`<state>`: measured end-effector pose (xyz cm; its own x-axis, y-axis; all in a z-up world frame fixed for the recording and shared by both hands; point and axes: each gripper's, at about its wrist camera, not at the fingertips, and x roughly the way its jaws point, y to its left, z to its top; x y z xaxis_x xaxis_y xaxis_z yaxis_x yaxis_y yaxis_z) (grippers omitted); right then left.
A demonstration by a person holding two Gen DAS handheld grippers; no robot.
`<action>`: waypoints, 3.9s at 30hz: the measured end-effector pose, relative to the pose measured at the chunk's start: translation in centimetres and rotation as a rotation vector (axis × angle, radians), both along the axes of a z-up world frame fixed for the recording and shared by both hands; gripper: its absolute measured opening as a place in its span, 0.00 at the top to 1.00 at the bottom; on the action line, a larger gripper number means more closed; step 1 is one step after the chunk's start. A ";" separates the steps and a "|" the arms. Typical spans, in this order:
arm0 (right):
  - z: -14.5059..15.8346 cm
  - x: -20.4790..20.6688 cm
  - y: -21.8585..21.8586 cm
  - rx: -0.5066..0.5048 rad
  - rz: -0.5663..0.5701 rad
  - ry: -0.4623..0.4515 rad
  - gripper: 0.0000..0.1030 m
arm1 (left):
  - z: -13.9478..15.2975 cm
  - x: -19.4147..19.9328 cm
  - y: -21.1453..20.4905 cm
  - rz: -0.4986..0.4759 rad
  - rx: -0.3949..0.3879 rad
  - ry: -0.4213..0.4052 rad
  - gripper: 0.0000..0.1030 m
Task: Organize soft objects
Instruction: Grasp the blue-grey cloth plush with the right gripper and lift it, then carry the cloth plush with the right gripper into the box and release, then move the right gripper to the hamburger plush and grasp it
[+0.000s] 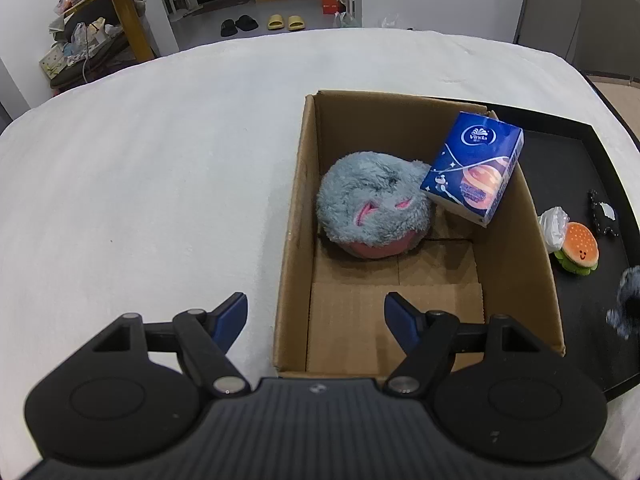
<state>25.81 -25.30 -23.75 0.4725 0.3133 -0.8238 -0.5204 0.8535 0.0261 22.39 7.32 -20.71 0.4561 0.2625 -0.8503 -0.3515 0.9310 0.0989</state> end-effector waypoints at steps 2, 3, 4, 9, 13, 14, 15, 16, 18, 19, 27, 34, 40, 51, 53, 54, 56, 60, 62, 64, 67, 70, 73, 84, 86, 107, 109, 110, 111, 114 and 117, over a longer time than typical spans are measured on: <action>0.7 0.2 0.5 0.008 0.007 -0.022 0.81 | 0.1 -0.1 0.1 0.001 -0.001 -0.004 0.28; 1.1 0.3 0.9 0.010 0.014 -0.033 0.81 | 0.1 -0.1 0.2 0.004 0.000 -0.007 0.28; 1.4 0.3 1.2 0.013 0.022 -0.043 0.81 | 0.2 -0.2 0.3 0.008 -0.001 -0.009 0.28; 2.9 0.6 2.9 0.019 0.059 -0.091 0.81 | 0.3 -0.3 0.7 0.015 -0.007 -0.019 0.28; 3.9 0.5 4.3 0.017 0.095 -0.132 0.81 | 0.5 -0.5 1.0 0.019 -0.015 -0.031 0.28; 4.2 0.5 4.7 0.015 0.103 -0.146 0.81 | 0.5 -0.5 1.1 0.020 -0.016 -0.035 0.28; 4.4 0.5 5.0 0.013 0.109 -0.157 0.81 | 0.6 -0.6 1.1 0.021 -0.017 -0.040 0.28; 4.6 0.5 5.3 0.013 0.116 -0.166 0.81 | 0.6 -0.7 1.2 0.023 -0.017 -0.045 0.28; 5.0 0.5 6.0 0.017 0.131 -0.178 0.81 | 0.6 -0.8 1.4 0.028 -0.014 -0.054 0.28; 5.3 0.5 6.4 0.019 0.140 -0.186 0.81 | 0.7 -0.8 1.5 0.031 -0.014 -0.056 0.28; 7.3 0.7 9.1 0.030 0.191 -0.233 0.81 | 0.8 -1.0 1.9 0.023 -0.021 -0.069 0.29; 9.4 0.8 11.8 0.057 0.259 -0.268 0.81 | 1.0 -1.3 2.5 0.017 -0.039 -0.066 0.34; 9.8 0.8 14.0 0.068 0.307 -0.260 0.81 | 0.8 -1.4 3.0 0.019 -0.068 -0.074 0.48; 9.7 0.8 16.7 0.051 0.350 -0.246 0.81 | -0.3 -1.0 4.1 0.005 -0.137 -0.062 0.90; 9.4 0.6 17.4 0.035 0.365 -0.246 0.81 | -0.3 -0.9 4.3 -0.004 -0.149 -0.057 0.90; 9.2 0.6 17.7 0.029 0.370 -0.242 0.81 | -0.3 -0.9 4.4 -0.011 -0.156 -0.057 0.90; 8.9 0.7 18.2 0.020 0.378 -0.232 0.81 | -0.4 -0.8 4.4 -0.015 -0.162 -0.055 0.90; 7.7 1.0 19.3 -0.005 0.386 -0.213 0.81 | -0.4 -0.8 5.0 -0.020 -0.184 -0.054 0.90; 6.9 1.1 19.7 -0.034 0.388 -0.195 0.79 | -0.5 -0.8 5.2 -0.024 -0.195 -0.053 0.90; 5.9 1.2 20.1 -0.057 0.393 -0.171 0.78 | -0.5 -0.8 5.4 -0.032 -0.207 -0.054 0.90; 5.1 0.9 20.8 -0.098 0.388 -0.142 0.62 | -0.5 -0.7 5.6 -0.035 -0.212 -0.053 0.89; 4.3 0.6 20.9 -0.122 0.394 -0.116 0.58 | -0.6 -0.7 5.8 -0.037 -0.225 -0.056 0.89; 4.2 0.0 20.9 -0.125 0.401 -0.109 0.56 | -0.7 -0.8 6.0 -0.042 -0.231 -0.057 0.89; 5.0 -0.4 20.1 -0.117 0.378 -0.121 0.55 | -0.3 -1.1 6.0 -0.043 -0.224 -0.058 0.86; 5.2 -0.3 19.7 -0.108 0.370 -0.123 0.55 | -0.1 -1.1 5.8 -0.044 -0.214 -0.056 0.86; 5.7 1.0 12.6 0.097 0.280 -0.048 0.39 | 0.8 0.0 4.2 -0.003 -0.083 -0.017 0.46; 5.4 1.4 11.6 0.104 0.262 -0.046 0.34 | 0.7 0.2 3.9 0.000 -0.070 -0.012 0.42; 5.3 1.5 11.2 0.104 0.254 -0.048 0.31 | 0.6 0.4 3.7 -0.001 -0.065 -0.009 0.41; 5.2 1.7 10.7 0.107 0.247 -0.048 0.29 | 0.6 0.5 3.5 -0.001 -0.059 -0.005 0.40; 4.6 2.3 9.5 0.112 0.231 -0.047 0.24 | 0.3 0.9 3.0 -0.002 -0.055 0.002 0.38; 3.6 2.9 8.5 0.109 0.207 -0.039 0.24 | -0.1 1.3 2.6 -0.005 -0.053 0.015 0.37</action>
<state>28.70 -16.84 -20.18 0.4195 0.4926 -0.7625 -0.6866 0.7216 0.0885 23.64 9.94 -20.85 0.4443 0.2147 -0.8698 -0.3452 0.9369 0.0550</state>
